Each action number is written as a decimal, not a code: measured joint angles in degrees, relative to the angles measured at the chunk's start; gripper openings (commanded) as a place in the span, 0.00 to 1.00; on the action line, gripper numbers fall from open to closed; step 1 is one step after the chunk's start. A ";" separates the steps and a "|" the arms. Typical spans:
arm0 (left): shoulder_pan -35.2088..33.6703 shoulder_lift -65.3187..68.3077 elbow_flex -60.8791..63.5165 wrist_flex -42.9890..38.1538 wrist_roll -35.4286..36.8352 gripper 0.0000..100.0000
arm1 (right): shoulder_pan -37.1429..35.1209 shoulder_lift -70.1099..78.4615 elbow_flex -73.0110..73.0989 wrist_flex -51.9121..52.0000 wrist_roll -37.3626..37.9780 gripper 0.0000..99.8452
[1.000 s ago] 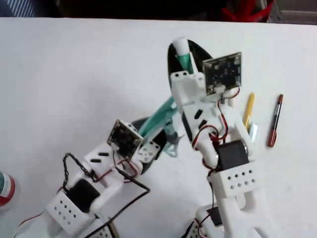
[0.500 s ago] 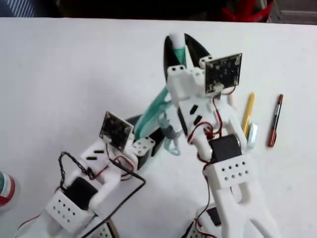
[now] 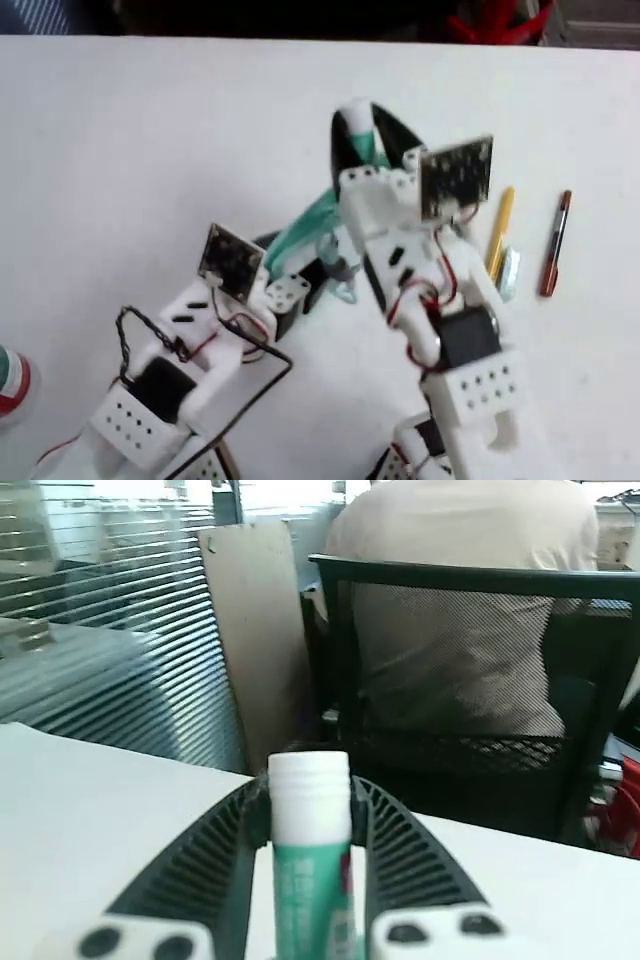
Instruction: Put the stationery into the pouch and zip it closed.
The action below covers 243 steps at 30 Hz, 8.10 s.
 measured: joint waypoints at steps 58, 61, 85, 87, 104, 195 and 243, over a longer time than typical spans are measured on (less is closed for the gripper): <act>-1.41 0.00 -0.09 0.00 0.00 0.15 | 41.58 65.67 -32.09 30.86 18.55 0.28; -1.41 0.00 -0.09 0.00 0.00 0.15 | 41.67 71.12 -32.09 23.21 16.00 0.28; -1.41 0.00 -0.09 0.00 0.00 0.15 | 40.53 94.24 -50.73 15.82 11.08 0.01; -1.32 0.00 -0.09 0.00 0.00 0.15 | 40.88 95.65 -53.45 16.97 10.99 0.03; -1.32 0.00 -0.09 0.00 0.00 0.15 | 38.95 76.48 -64.00 44.92 10.99 0.02; -0.88 0.00 0.26 0.00 -0.09 0.15 | 40.00 9.85 -26.55 26.29 10.02 0.27; -0.88 0.00 0.26 0.00 -0.09 0.15 | 47.03 131.96 -138.37 72.00 26.73 0.02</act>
